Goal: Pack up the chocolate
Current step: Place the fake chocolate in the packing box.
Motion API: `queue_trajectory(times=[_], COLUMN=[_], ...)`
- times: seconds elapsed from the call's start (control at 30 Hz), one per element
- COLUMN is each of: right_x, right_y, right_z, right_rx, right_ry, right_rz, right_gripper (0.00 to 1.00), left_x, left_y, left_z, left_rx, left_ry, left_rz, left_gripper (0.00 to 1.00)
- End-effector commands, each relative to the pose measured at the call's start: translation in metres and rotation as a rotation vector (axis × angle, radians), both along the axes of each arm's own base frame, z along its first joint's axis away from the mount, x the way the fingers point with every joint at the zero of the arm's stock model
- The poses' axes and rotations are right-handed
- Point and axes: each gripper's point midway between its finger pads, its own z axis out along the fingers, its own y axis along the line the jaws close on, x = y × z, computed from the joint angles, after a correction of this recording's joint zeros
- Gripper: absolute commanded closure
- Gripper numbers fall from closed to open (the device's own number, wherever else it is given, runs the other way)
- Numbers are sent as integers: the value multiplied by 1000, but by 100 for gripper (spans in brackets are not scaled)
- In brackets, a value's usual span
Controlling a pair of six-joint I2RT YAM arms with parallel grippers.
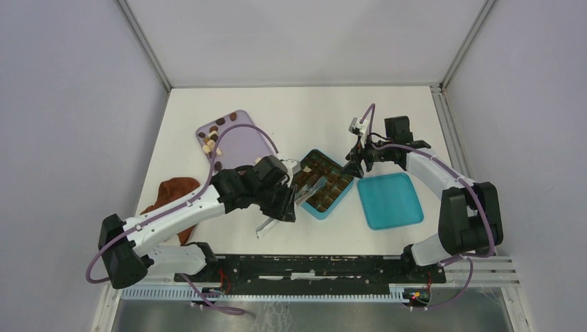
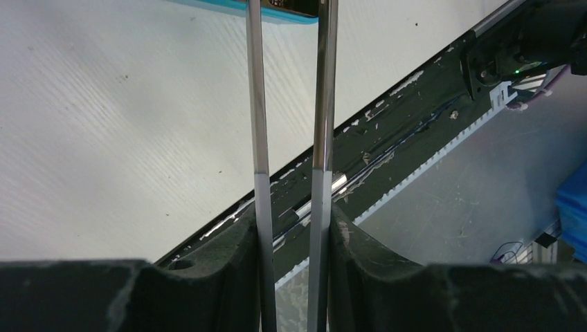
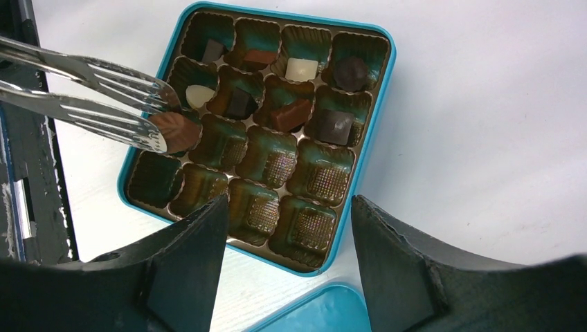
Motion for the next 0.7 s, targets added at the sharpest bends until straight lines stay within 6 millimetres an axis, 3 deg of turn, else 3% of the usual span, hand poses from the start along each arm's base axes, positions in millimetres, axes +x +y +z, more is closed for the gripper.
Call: queue_trajectory(times=[0.0, 0.2, 0.4, 0.67], right_x=[10, 10, 10, 9], right_y=[0, 0, 0, 0], right_z=[8, 8, 8, 8], right_rx=[2, 4, 4, 6], right_ry=[-40, -39, -37, -35], right_rz=[7, 11, 10, 14], right_gripper=[29, 29, 29, 29], left_x=[15, 15, 20, 24], left_y=[-23, -32, -34, -25], left_z=[18, 0, -7, -19], left_rx=[-16, 70, 133, 212], left_ry=[-71, -57, -70, -73], left_rz=[34, 13, 8, 21], left_gripper=[98, 98, 97, 91])
